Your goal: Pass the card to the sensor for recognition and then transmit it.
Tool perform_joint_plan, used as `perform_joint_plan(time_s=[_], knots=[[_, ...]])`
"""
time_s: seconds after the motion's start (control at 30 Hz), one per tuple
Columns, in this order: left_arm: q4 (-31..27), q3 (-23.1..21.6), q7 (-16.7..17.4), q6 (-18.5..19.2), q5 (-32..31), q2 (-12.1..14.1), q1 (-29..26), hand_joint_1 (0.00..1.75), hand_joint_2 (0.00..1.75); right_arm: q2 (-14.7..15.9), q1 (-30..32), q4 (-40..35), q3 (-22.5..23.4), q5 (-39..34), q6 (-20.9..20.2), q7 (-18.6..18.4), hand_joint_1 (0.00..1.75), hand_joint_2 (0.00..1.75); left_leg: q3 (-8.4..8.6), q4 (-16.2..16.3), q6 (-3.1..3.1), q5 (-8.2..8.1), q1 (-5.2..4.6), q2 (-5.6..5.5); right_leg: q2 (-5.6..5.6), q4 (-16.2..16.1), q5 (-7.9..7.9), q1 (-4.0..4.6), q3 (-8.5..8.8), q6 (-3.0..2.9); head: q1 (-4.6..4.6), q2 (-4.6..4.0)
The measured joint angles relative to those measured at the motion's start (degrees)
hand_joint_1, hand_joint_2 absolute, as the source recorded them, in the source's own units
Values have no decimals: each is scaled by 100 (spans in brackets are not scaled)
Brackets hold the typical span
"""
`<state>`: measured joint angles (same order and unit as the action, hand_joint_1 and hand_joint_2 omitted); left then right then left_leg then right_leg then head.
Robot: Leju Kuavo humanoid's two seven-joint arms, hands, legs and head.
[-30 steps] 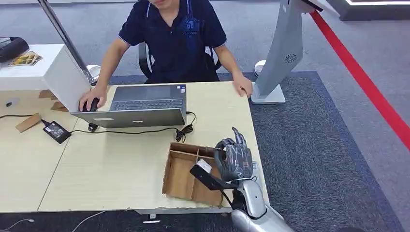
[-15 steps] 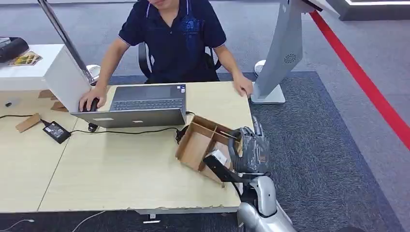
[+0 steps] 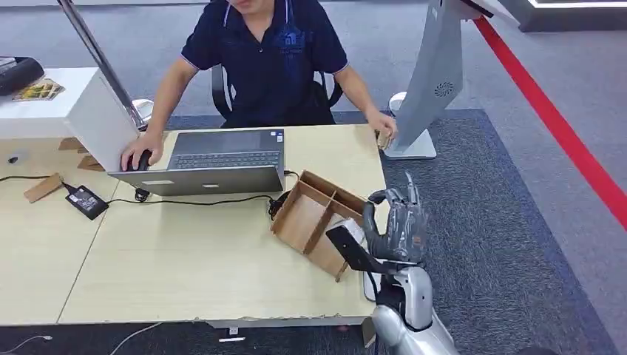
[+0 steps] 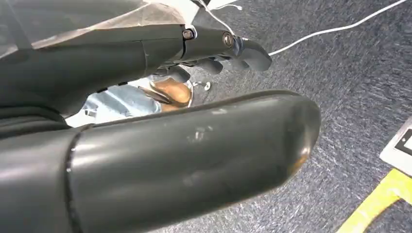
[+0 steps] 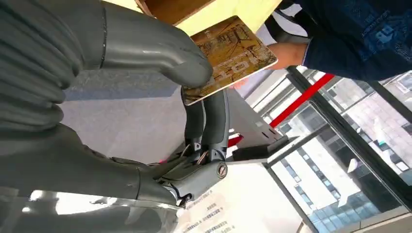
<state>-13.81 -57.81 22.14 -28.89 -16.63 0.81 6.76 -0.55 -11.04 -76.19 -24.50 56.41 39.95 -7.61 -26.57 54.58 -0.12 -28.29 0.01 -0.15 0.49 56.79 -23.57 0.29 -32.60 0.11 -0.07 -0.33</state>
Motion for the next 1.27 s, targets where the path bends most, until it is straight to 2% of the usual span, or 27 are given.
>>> perform_joint_plan(time_s=[0.43, 1.27], knots=[[0, 0, -24, 4, -77, 0, 3, 0, 0, -136, -7, -55, 74, -39, 0, 203, 175, 175, -2, 0, 0, 0, 0, 0, 0, 0, 0, 0, 0, 0, -2, 0], [-2, -7, -155, 9, -295, -22, 12, 0, 0, -479, -937, 273, 46, -293, -7, 284, 175, 175, -3, 0, 0, 0, 1, 0, 0, 0, 0, 0, 0, 0, 0, 2]])
